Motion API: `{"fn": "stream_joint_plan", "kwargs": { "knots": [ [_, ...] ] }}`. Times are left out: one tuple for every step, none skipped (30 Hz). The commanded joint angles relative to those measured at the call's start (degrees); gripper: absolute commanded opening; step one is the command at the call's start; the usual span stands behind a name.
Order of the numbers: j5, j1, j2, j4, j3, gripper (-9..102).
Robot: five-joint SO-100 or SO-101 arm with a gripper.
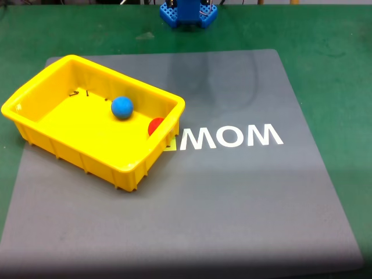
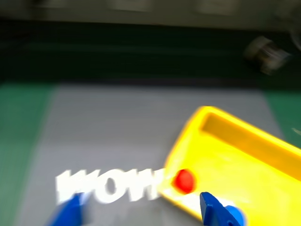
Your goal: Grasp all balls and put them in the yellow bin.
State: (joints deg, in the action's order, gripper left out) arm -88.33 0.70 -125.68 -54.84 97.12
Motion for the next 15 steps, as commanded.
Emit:
{"fn": "stream_joint_plan", "kwargs": {
  "knots": [
    [-0.97,-7.47,-18.46,-0.44,21.80,0],
    [-1.32,-8.79,-22.59,-0.35,26.72,0],
    [-1.49,-9.76,-26.19,-0.44,31.20,0],
    [-2.02,-10.28,-29.62,-0.62,35.95,0],
    [-3.52,-10.46,-33.31,-0.88,40.78,0],
    [-4.31,-10.28,-36.83,-0.88,45.26,0],
    [-5.19,-9.76,-40.17,-1.05,49.66,0],
    [-6.59,-8.96,-43.42,-2.11,53.88,0],
    [-7.73,-8.00,-46.85,-3.43,57.83,0],
    [-8.44,-7.03,-50.27,-4.83,61.61,0],
    [-8.88,-6.15,-53.35,-6.59,64.69,0],
    [-9.05,-5.27,-55.63,-8.96,67.32,0],
    [-9.23,-4.39,-57.66,-11.25,69.61,0],
    [-8.88,-3.60,-59.85,-13.10,71.81,0],
    [-8.61,-2.72,-61.79,-14.85,73.65,0]
  ]
}}
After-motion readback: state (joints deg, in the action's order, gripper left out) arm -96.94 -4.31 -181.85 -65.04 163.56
